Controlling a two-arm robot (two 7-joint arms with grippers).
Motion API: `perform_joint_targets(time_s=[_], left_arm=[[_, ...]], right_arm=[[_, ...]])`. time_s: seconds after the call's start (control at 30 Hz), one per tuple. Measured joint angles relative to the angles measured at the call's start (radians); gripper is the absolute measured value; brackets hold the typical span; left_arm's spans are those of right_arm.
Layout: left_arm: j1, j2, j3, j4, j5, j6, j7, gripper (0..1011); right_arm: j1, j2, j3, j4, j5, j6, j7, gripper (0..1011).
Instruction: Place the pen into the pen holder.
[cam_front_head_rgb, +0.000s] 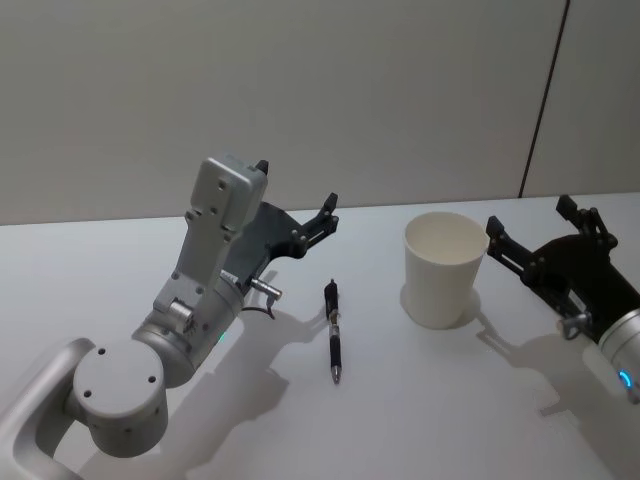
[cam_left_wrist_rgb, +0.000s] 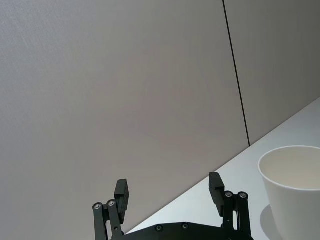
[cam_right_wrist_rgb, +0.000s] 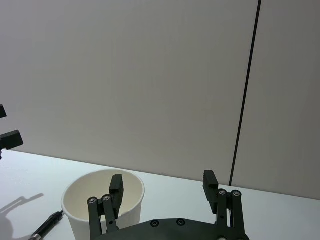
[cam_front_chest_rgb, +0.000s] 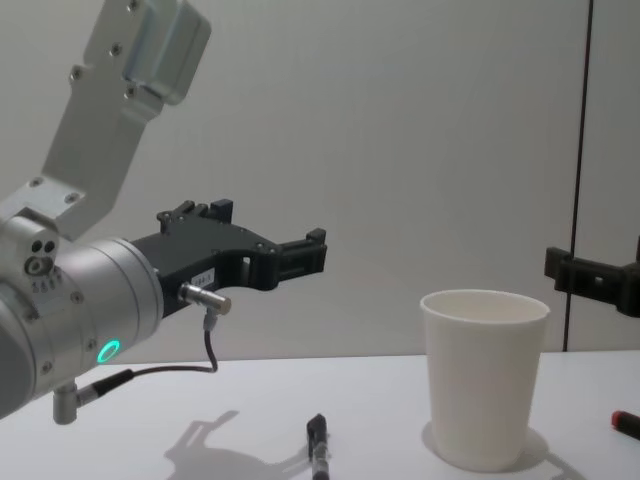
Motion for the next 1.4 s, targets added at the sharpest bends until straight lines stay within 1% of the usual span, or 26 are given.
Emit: perform_joint_targets(time_s=[1.4], left_arm=[[0.000, 0.000, 0.000, 0.000, 0.000, 0.000, 0.000, 1001]], right_arm=[[0.000, 0.000, 0.000, 0.000, 0.000, 0.000, 0.000, 1001]])
